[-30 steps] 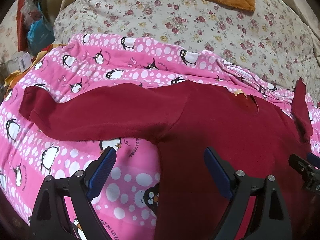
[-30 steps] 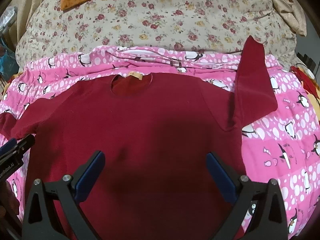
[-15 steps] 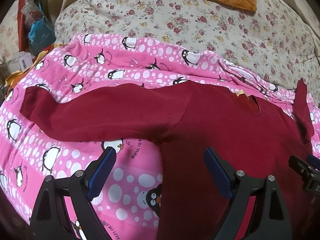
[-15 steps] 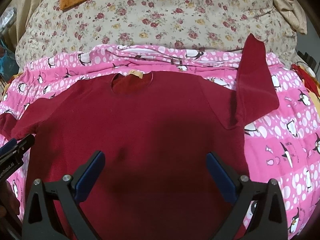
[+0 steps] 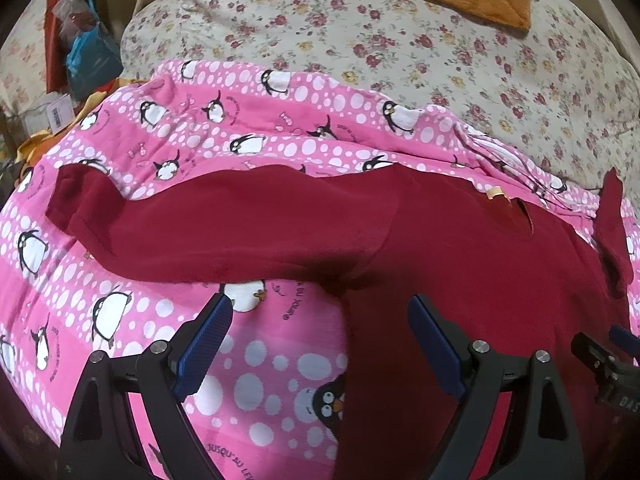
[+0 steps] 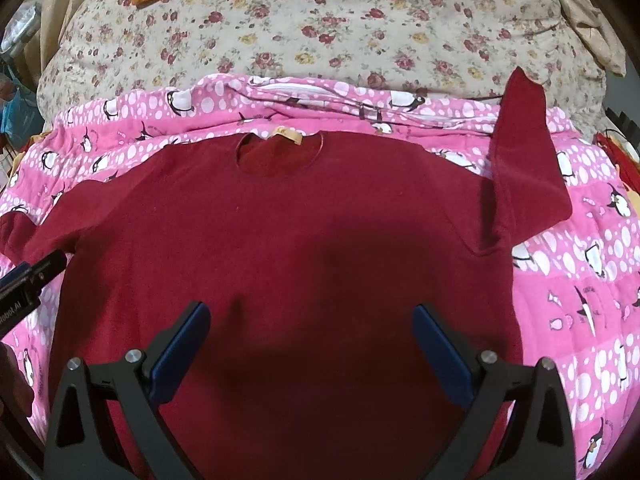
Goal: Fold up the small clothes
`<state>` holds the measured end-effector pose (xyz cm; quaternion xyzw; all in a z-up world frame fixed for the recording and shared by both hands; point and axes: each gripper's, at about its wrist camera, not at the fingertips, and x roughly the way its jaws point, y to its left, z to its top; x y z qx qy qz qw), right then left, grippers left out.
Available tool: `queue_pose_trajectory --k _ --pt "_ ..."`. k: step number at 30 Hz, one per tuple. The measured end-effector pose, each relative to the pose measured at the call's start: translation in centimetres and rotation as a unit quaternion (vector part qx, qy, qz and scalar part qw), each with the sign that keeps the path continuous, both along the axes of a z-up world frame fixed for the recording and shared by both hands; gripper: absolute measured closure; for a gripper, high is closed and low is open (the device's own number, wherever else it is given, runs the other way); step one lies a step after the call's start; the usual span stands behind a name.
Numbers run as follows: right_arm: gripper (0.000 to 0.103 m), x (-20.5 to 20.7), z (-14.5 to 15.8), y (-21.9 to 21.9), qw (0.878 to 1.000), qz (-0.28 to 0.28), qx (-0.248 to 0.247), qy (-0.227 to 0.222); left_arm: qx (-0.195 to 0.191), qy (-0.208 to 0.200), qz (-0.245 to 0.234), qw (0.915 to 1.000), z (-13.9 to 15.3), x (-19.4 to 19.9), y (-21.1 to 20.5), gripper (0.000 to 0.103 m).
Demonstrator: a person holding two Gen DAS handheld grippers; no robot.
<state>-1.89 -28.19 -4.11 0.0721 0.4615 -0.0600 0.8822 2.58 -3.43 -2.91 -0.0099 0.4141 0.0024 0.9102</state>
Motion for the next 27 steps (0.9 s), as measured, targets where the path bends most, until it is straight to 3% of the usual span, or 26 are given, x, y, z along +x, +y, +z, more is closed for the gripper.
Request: queue_pose_trajectory --k 27 --pt "0.001 0.04 -0.52 0.54 1.000 0.003 0.009 0.006 0.000 0.008 0.009 0.9999 -0.13 0.30 0.45 0.030"
